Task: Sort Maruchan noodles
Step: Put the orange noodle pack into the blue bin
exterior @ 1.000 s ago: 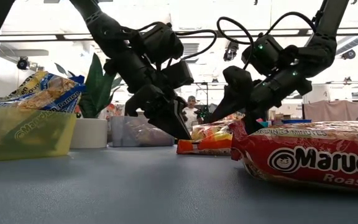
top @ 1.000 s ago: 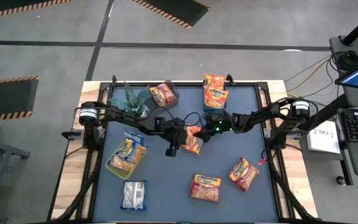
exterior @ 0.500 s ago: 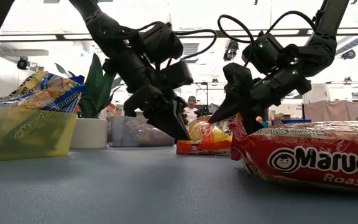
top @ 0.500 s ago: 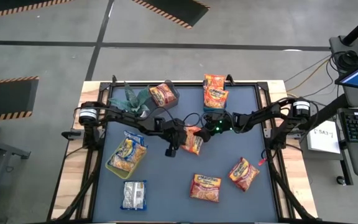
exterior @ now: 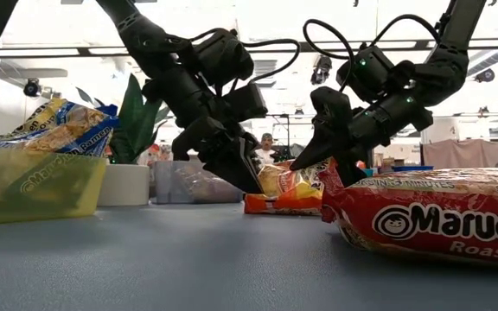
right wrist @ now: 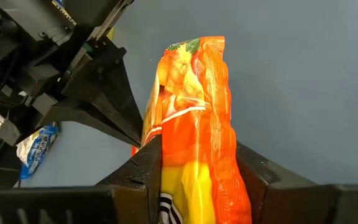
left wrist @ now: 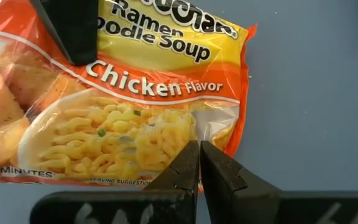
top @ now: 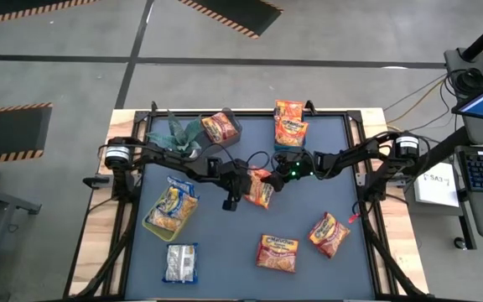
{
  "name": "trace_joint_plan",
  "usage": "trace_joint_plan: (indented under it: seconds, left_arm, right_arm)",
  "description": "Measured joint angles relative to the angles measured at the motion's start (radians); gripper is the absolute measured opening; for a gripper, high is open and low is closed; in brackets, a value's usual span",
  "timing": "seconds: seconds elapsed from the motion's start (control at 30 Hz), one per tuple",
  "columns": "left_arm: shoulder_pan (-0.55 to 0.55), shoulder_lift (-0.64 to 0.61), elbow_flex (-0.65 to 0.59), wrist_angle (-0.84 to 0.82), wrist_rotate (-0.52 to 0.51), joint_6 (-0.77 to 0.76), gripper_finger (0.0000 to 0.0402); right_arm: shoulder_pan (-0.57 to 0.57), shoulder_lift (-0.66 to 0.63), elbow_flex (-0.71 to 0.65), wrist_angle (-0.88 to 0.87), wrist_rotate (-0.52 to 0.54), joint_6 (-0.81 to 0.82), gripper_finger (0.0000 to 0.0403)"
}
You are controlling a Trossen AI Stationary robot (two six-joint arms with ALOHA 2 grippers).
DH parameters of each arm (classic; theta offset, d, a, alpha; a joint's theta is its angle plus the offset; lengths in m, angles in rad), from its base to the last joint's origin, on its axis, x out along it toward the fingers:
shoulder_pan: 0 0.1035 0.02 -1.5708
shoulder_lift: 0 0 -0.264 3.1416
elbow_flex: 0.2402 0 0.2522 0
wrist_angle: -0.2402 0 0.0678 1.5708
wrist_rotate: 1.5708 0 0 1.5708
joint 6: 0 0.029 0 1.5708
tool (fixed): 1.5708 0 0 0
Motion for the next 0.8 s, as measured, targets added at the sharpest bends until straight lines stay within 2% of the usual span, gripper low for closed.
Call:
trace_joint_plan:
  seconds: [0.2, 0.47, 0.63, 0.8]
  left_arm:
    - [0.004, -0.002, 0.002, 0.020, 0.047, -0.043, 0.0012]
    - [0.006, -0.010, 0.002, 0.013, 0.061, -0.040, 0.0084]
    - [0.006, -0.065, 0.002, -0.006, 0.023, 0.000, 0.0119]
    - [0.010, -0.142, 0.004, -0.046, 0.024, 0.053, 0.0130]
  right_arm:
    - [0.000, 0.000, 0.000, 0.002, -0.005, -0.007, 0.0116]
    - [0.000, -0.002, 0.000, 0.002, -0.004, -0.018, 0.0116]
    - [-0.007, -0.009, -0.001, -0.002, -0.012, -0.024, 0.0116]
    - [-0.025, -0.026, -0.002, -0.015, -0.016, -0.032, 0.0116]
